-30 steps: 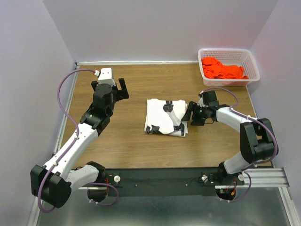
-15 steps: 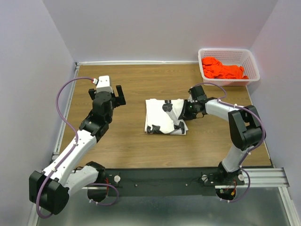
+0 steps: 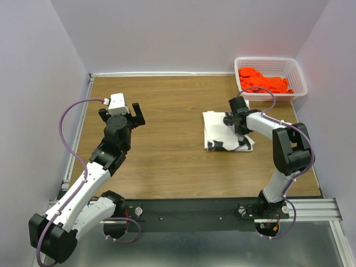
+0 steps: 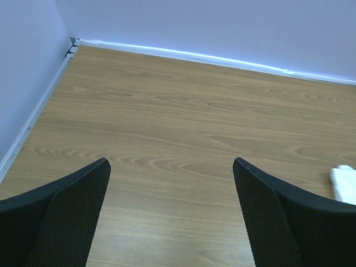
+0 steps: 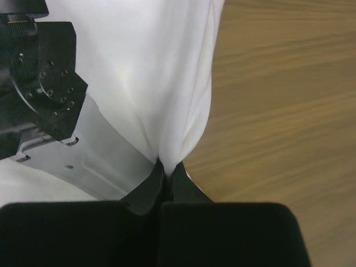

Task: Fold and stack the t-shirts
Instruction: Neatly place the folded tshirt to the corner, then reset both grippers

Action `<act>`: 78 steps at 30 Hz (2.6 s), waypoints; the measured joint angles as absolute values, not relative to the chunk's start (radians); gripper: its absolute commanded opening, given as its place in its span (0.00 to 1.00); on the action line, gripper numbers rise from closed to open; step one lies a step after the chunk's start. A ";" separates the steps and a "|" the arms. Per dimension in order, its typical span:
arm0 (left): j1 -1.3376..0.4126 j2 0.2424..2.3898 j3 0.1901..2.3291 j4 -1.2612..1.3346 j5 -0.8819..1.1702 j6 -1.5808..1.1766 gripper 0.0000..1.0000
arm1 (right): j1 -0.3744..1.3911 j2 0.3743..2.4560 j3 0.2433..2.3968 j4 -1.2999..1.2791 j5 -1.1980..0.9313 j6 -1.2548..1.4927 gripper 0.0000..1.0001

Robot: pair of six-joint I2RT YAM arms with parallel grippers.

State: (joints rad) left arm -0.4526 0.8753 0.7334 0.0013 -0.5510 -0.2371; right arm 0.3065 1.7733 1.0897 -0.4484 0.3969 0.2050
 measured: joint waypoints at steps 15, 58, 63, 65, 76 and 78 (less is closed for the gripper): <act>-0.552 0.839 0.686 0.037 -0.715 -0.198 0.99 | 0.049 1.977 1.260 -0.402 0.936 -0.124 0.00; -0.604 0.997 0.691 0.056 -0.739 -0.205 0.99 | -0.211 1.509 1.285 -0.513 0.891 0.165 0.99; -0.604 0.996 0.741 0.001 -0.722 -0.239 0.98 | -0.211 1.172 1.220 -0.586 0.716 0.252 1.00; -0.604 0.992 0.770 -0.027 -0.722 -0.247 0.98 | -0.211 1.063 1.215 -0.588 0.662 0.268 1.00; -0.604 0.851 0.875 -0.062 -0.730 -0.270 0.99 | -0.208 0.533 1.197 -0.588 0.480 0.276 1.00; -0.604 0.838 0.875 -0.054 -0.734 -0.276 0.99 | -0.208 0.503 1.175 -0.587 0.454 0.260 1.00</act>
